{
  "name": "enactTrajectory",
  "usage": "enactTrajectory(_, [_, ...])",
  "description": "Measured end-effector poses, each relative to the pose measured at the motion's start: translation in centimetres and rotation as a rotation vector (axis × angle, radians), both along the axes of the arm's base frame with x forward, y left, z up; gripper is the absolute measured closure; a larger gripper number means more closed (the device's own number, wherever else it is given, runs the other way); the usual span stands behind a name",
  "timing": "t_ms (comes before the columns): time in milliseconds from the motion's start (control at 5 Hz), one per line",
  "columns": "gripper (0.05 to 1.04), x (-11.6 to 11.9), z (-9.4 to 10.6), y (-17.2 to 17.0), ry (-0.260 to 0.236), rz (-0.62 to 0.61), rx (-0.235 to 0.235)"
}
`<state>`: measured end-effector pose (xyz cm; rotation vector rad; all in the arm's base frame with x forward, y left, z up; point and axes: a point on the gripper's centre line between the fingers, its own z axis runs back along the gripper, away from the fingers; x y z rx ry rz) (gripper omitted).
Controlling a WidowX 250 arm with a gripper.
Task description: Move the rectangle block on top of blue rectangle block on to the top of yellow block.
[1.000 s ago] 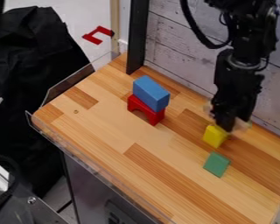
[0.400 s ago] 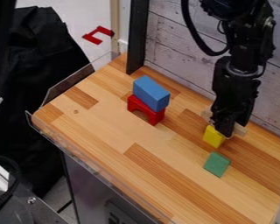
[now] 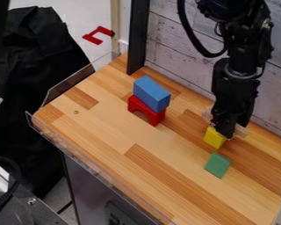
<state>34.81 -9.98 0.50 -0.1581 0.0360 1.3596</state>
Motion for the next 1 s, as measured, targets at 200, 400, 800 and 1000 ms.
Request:
enactTrajectory(200, [0.226,-0.6,-0.4,-0.1,0.023,0.002,-0.012])
enactTrajectory(400, [0.079,-0.7,-0.2,0.1,0.028,-0.008,-0.004])
enactTrajectory(800, [0.083,0.8,3.9,1.4,-0.067,-0.079,0.036])
enactTrajectory(1000, [0.083,0.6,5.1,2.8,-0.084,-0.289,0.03])
